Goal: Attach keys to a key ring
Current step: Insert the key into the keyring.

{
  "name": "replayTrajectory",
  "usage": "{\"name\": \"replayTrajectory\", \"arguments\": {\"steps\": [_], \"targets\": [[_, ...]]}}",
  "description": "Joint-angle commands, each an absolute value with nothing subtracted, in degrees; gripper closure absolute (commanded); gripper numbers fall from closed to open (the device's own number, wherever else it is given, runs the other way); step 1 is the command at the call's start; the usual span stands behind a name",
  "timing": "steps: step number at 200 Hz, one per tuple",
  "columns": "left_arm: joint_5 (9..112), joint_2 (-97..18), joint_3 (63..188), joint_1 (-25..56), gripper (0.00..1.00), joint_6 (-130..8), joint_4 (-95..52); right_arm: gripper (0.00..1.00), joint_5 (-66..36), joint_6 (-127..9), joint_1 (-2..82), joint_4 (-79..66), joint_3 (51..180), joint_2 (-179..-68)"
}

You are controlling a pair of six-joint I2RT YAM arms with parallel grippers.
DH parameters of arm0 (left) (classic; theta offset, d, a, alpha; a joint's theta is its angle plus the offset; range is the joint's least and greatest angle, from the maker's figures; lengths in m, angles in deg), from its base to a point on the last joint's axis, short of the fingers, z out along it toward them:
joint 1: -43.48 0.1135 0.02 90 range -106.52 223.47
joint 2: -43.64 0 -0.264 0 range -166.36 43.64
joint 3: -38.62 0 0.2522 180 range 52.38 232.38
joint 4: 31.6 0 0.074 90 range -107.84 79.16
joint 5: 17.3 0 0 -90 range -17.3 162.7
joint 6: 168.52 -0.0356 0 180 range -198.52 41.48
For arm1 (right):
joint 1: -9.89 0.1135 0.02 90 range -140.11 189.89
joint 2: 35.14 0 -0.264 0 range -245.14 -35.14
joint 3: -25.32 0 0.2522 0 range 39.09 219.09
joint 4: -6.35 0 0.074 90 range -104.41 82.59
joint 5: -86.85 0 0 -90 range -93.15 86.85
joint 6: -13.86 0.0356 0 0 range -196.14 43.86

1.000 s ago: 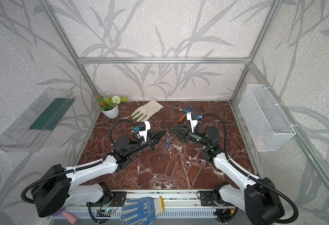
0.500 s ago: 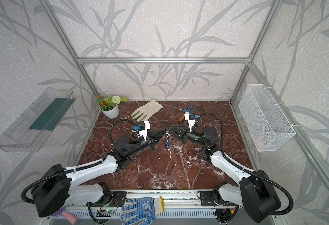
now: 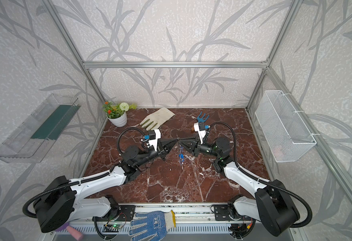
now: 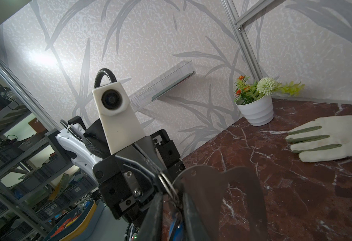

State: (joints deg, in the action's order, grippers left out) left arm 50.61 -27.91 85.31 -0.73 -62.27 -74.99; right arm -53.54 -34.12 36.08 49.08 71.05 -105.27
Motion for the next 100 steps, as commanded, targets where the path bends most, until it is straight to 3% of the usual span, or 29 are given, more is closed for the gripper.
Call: {"name": "replayTrajectory", "arguments": {"steps": [1, 14, 66, 81, 100], "targets": [[49.83, -27.38, 87.81, -0.91, 1.0, -62.13, -76.79, 0.92, -54.37, -34.43, 36.19, 51.0, 70.73, -105.04], [50.08, -27.19, 87.62, -0.93, 1.0, -62.28, -76.73, 1.0, -54.31, -35.02, 36.25, 50.59, 70.73, -104.58], [51.33, -25.21, 86.66, -0.84, 1.0, -64.42, -72.84, 1.0, -53.94, -41.23, 36.08, 44.01, 70.81, -101.4], [51.64, -24.24, 86.49, -0.75, 0.88, -65.08, -70.86, 1.0, -54.25, -43.82, 35.77, 40.89, 71.3, -100.42], [51.81, -21.95, 86.81, -0.53, 0.82, -66.47, -65.45, 1.0, -54.92, -48.99, 35.09, 32.88, 72.89, -99.04]]}}
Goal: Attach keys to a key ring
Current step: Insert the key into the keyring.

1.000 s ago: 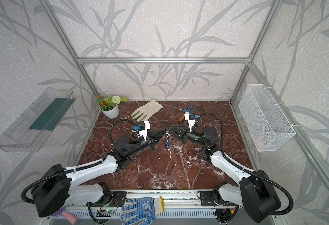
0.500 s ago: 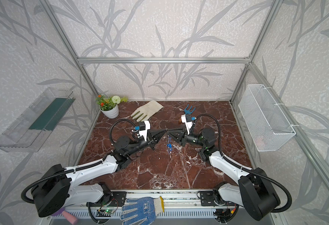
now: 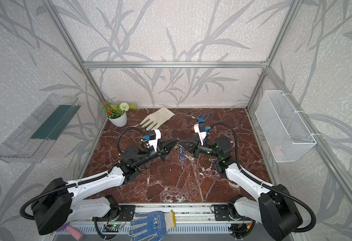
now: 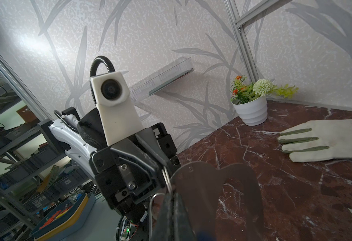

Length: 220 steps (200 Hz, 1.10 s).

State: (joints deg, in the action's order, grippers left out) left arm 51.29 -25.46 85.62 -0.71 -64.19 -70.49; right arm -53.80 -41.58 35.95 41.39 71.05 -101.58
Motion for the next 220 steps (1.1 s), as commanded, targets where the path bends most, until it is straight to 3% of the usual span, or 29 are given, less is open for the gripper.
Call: {"name": "replayTrajectory", "arguments": {"steps": [1, 24, 90, 147, 220], "targets": [[51.84, -21.72, 86.87, -0.54, 0.82, -66.56, -64.98, 1.0, -54.96, -49.34, 35.1, 32.29, 73.04, -98.95], [54.14, -15.78, 88.77, -0.15, 0.79, -68.77, -50.41, 1.0, -54.83, -57.25, 35.07, 19.09, 76.08, -97.52], [53.07, -9.38, 98.66, 0.12, 0.77, -79.13, -15.06, 1.0, -52.48, -69.75, 39.11, 6.75, 78.81, -97.46], [50.1, -13.31, 104.9, 0.78, 0.77, -86.95, 0.55, 1.0, -43.69, -79.33, 44.64, -3.34, 81.34, -97.76], [46.93, -19.54, 109.81, 0.8, 0.77, -92.89, 7.48, 1.0, -41.82, -81.18, 46.29, -4.94, 81.92, -98.34]]}}
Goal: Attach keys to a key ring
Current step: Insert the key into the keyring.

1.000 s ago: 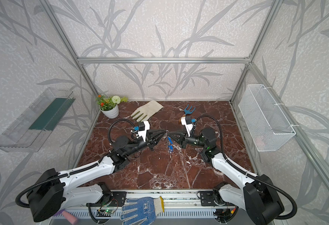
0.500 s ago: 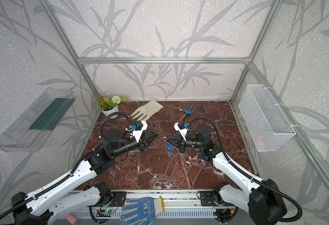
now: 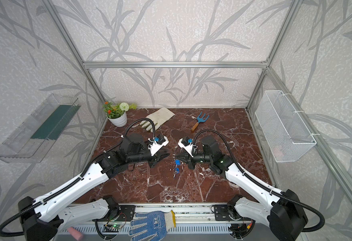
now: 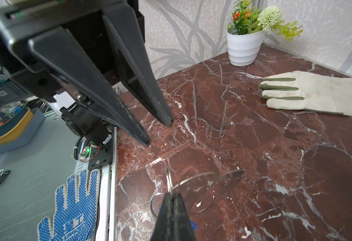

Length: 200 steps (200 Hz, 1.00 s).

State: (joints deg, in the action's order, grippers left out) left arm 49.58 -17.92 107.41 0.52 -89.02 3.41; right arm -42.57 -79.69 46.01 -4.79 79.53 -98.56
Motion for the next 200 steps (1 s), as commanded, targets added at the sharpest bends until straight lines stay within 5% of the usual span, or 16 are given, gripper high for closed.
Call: {"name": "replayTrajectory", "arguments": {"steps": [1, 200], "targets": [[46.85, -19.59, 109.88, 0.83, 0.77, -92.91, 7.52, 1.0, -41.78, -81.17, 46.28, -4.94, 81.91, -98.34], [41.53, -25.97, 112.48, 0.78, 0.83, -93.11, 4.83, 1.0, -44.36, -80.89, 47.25, -4.31, 81.89, -98.86]]}}
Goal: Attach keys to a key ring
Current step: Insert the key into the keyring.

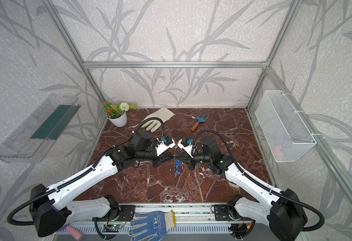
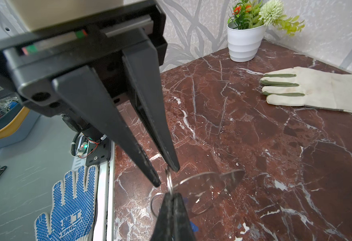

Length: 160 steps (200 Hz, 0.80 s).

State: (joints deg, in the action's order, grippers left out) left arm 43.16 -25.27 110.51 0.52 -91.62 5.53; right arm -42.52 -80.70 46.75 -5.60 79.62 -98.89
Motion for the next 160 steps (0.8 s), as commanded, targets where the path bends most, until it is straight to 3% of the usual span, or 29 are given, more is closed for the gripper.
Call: {"name": "replayTrajectory", "arguments": {"steps": [1, 46, 78, 124, 136, 160], "targets": [[41.51, -25.97, 112.49, 0.81, 0.84, -93.11, 4.74, 1.0, -44.36, -80.89, 47.25, -4.27, 81.93, -98.86], [40.75, -26.93, 112.79, 0.8, 0.88, -93.72, 5.27, 1.0, -44.39, -80.89, 47.26, -3.82, 81.72, -98.6], [39.81, -27.28, 113.02, 0.84, 1.0, -93.47, 5.06, 1.0, -44.56, -80.89, 47.26, -3.8, 81.77, -98.63], [41.64, -26.09, 110.81, 0.83, 1.0, -92.06, 1.58, 1.0, -41.85, -79.85, 47.18, -3.05, 80.91, -96.99], [43.41, -24.69, 108.53, 0.77, 1.0, -90.85, -2.63, 0.86, -39.5, -78.79, 47.03, -2.11, 80.2, -95.9], [46.4, -21.87, 103.94, 0.71, 1.0, -87.76, -12.3, 0.8, -34.29, -76.05, 46.08, 0.16, 78.3, -92.81]]}}
